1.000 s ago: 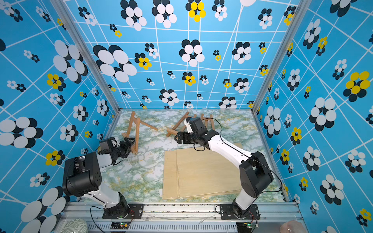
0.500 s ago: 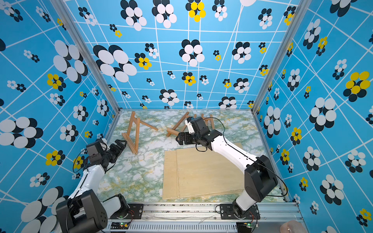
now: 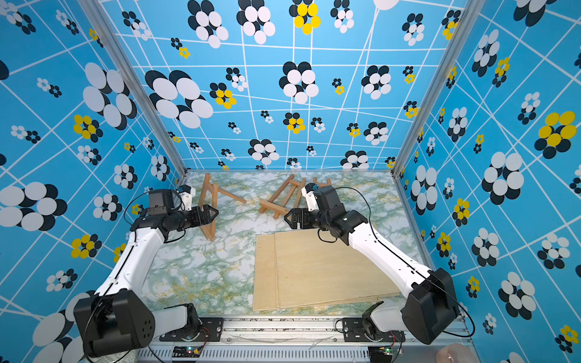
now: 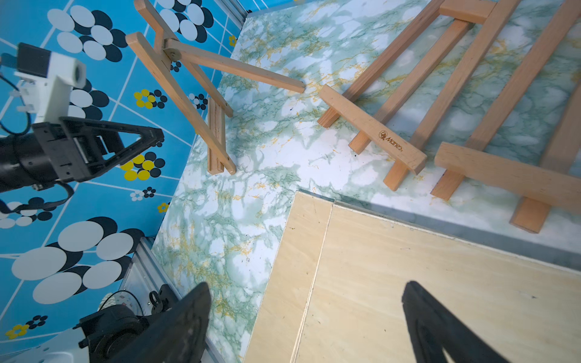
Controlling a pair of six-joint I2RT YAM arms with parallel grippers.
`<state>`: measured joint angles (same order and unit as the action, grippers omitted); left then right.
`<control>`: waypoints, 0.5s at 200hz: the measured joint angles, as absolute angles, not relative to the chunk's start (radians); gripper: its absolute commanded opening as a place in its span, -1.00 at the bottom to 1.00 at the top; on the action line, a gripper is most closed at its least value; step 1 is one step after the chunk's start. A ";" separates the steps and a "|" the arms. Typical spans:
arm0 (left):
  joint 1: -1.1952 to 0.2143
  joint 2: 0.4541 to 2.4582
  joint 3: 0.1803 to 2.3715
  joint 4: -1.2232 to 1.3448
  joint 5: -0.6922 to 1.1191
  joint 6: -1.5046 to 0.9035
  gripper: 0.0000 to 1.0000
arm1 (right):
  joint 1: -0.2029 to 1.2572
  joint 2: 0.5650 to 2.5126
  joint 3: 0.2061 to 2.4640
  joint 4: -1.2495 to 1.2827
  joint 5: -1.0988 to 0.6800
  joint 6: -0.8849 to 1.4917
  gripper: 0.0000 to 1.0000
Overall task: Assemble the easel
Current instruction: Move the easel to the corner of the board.
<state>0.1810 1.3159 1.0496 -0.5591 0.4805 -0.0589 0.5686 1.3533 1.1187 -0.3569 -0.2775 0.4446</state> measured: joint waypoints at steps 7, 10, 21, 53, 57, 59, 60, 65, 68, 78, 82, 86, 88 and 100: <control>0.181 1.352 1.074 -0.581 0.485 -0.026 0.81 | 0.566 1.343 1.111 -0.356 -0.280 0.444 0.94; 0.181 1.365 1.083 -0.589 0.485 -0.010 0.80 | 0.564 1.339 1.109 -0.356 -0.280 0.444 0.94; 0.181 1.405 1.112 -0.607 0.487 0.029 0.80 | 0.558 1.324 1.102 -0.359 -0.283 0.443 0.94; 0.167 1.448 1.137 -0.610 0.500 0.131 0.76 | 0.550 1.299 1.091 -0.358 -0.292 0.434 0.95; 0.163 1.452 1.139 -0.609 0.501 0.140 0.75 | 0.550 1.299 1.089 -0.358 -0.294 0.433 0.94; 0.160 1.454 1.140 -0.609 0.501 0.146 0.74 | 0.549 1.298 1.089 -0.358 -0.295 0.433 0.94; 0.159 1.456 1.141 -0.609 0.501 0.147 0.73 | 0.549 1.298 1.089 -0.358 -0.296 0.433 0.94; 0.151 1.463 1.142 -0.606 0.503 0.163 0.71 | 0.549 1.299 1.087 -0.358 -0.299 0.433 0.94; 0.147 1.467 1.142 -0.601 0.505 0.171 0.70 | 0.549 1.299 1.086 -0.358 -0.299 0.433 0.94; 0.138 1.483 1.142 -0.592 0.513 0.195 0.63 | 0.549 1.299 1.082 -0.357 -0.303 0.433 0.94; 0.136 1.489 1.142 -0.587 0.514 0.204 0.62 | 0.549 1.299 1.081 -0.357 -0.304 0.433 0.94; 0.134 1.496 1.142 -0.583 0.516 0.212 0.61 | 0.549 1.299 1.080 -0.356 -0.306 0.433 0.94; 0.133 1.499 1.142 -0.580 0.517 0.216 0.60 | 0.549 1.299 1.079 -0.356 -0.306 0.433 0.94; 0.132 1.515 1.141 -0.567 0.515 0.238 0.58 | 0.549 1.299 1.077 -0.356 -0.307 0.433 0.94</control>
